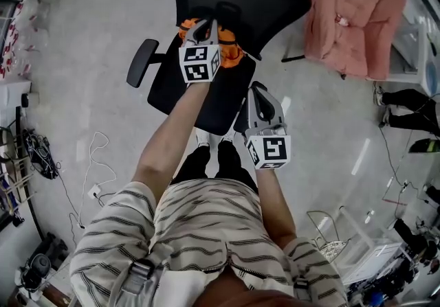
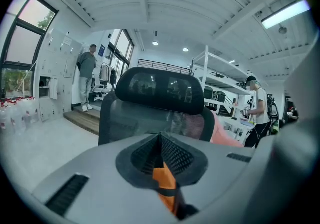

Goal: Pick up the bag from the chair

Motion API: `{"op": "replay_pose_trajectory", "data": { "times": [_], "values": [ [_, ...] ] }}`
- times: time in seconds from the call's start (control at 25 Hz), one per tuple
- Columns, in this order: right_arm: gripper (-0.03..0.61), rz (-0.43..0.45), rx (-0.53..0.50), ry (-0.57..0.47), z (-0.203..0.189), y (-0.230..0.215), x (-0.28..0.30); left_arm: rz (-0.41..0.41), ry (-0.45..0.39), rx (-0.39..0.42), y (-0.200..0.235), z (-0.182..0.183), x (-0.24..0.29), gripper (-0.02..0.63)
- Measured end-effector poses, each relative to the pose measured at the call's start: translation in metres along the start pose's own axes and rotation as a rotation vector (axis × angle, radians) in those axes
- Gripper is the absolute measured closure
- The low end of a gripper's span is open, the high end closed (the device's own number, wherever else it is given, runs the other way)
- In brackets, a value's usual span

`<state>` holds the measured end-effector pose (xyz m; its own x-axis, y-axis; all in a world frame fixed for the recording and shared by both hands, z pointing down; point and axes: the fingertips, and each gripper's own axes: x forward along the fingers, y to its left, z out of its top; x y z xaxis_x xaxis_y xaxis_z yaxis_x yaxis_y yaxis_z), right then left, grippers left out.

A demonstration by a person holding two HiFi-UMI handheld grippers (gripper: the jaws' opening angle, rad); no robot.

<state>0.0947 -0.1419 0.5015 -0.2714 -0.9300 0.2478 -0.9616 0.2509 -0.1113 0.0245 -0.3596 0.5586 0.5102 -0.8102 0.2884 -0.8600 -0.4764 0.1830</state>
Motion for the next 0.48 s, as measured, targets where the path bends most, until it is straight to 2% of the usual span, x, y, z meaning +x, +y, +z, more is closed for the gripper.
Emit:
{"op": "replay_pose_trajectory", "data": {
  "times": [0.48],
  "values": [
    [0.561,-0.003,-0.022,-0.038,0.024,0.009,-0.009,-0.036,-0.067,0.001,-0.014,0.034,-0.032,0.588]
  ]
}}
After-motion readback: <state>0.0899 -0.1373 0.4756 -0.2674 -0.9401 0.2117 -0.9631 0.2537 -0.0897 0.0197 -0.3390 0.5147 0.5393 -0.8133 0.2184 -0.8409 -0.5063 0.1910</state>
